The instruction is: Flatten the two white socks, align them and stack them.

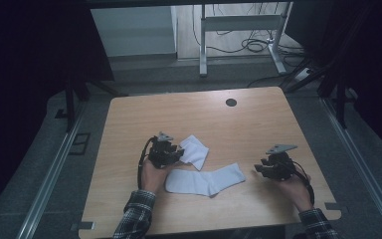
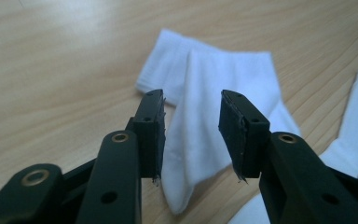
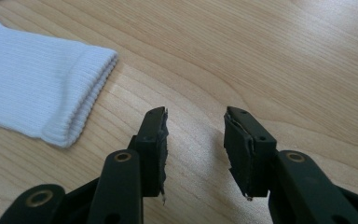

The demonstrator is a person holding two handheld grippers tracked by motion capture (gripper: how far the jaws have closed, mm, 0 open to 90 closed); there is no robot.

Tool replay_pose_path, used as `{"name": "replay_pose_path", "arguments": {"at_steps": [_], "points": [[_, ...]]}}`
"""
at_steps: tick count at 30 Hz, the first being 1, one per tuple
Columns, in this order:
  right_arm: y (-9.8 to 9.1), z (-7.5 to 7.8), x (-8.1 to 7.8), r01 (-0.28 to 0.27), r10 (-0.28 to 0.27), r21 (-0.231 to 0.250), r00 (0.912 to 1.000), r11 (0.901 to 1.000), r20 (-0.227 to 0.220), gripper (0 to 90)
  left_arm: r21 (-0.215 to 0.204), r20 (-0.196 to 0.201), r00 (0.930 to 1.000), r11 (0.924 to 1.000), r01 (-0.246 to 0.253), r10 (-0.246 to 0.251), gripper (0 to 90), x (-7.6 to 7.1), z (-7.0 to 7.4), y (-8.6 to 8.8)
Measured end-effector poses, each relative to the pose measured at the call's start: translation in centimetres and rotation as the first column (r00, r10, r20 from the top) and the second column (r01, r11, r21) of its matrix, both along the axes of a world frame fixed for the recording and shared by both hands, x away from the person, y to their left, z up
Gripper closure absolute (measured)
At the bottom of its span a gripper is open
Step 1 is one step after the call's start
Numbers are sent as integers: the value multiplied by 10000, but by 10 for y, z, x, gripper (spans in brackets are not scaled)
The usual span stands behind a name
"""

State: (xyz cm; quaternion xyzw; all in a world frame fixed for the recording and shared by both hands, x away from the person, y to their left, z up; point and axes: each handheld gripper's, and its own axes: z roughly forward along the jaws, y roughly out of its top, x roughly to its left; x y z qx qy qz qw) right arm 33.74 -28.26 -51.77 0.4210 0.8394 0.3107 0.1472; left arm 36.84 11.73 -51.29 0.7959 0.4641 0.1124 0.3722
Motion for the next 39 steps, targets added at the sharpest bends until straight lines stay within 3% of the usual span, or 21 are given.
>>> {"name": "replay_pose_path", "arguments": {"at_steps": [2, 4, 6, 12, 17, 20, 25, 27, 29, 30, 31, 33, 34, 35, 36, 37, 39], "points": [[0, 0, 0, -6, 6, 3, 10000, 10000, -3, 576, 22, -75, 10000, 10000, 30, -30, 636, 0, -2, 0], [0, 0, 0, -14, 14, -19, 10000, 10000, 0, 574, 160, -241, 9996, 9998, 121, -117, 743, 0, -5, -1], [0, 0, 0, -11, 11, -20, 10000, 10000, 6, 574, 35, -243, 9995, 9998, 193, -192, 845, -1, -2, -1], [0, 0, 0, 17, -17, -31, 10000, 10000, -6, 576, -152, 239, 9986, 9987, 484, -480, 860, -3, 24, -10], [1, 0, 0, -25, 25, -79, 10000, 10000, -4, 578, -450, 835, 9917, 9938, 1019, -979, 861, -3, 56, -31], [1, -1, 0, -20, 20, -64, 10000, 10000, -36, 578, -493, 1357, 9810, 9880, 1467, -1389, 861, -6, 81, -51], [1, -1, -1, -71, 70, -115, 10000, 9999, -52, 579, -331, 2398, 9519, 9783, 2043, -1907, 861, -14, 132, -77], [1, -2, -1, -63, 62, -103, 10000, 9999, -35, 581, -375, 2862, 9378, 9757, 2161, -1967, 861, -19, 152, -80], [1, -2, -1, -63, 63, -119, 10000, 9999, -30, 583, -144, 3259, 9252, 9775, 2103, -1942, 861, -24, 166, -79], [1, -2, -1, -79, 79, -109, 10000, 9999, -37, 584, -144, 3259, 9252, 9775, 2103, -1942, 861, -24, 166, -79], [1, -1, -1, -74, 73, -92, 10000, 9999, -40, 584, 302, 3408, 9197, 9801, 1962, -1946, 861, -28, 170, -75], [1, -1, -1, -77, 77, -102, 10000, 9999, -23, 583, 968, 3260, 9258, 9809, 1688, -1915, 861, -29, 160, -70], [1, -1, -1, -70, 70, -95, 10000, 9999, -32, 584, 968, 3260, 9258, 9809, 1688, -1915, 860, -29, 160, -70], [2, -1, 0, -82, 82, -107, 10000, 9999, -17, 584, 1540, 2952, 9362, 9765, 1507, -1910, 860, -27, 140, -64], [2, -1, 0, -82, 82, -107, 10000, 9999, -17, 584, 1540, 2952, 9362, 9765, 1507, -1910, 859, -27, 140, -64], [2, -1, -1, -101, 101, -161, 9999, 9998, -8, 583, 1773, 2531, 9522, 9758, 1282, -1711, 859, -23, 115, -58], [2, -1, -1, -82, 82, -145, 10000, 9999, -34, 583, 2022, 2069, 9669, 9735, 1070, -1492, 859, -18, 89, -51]]}}
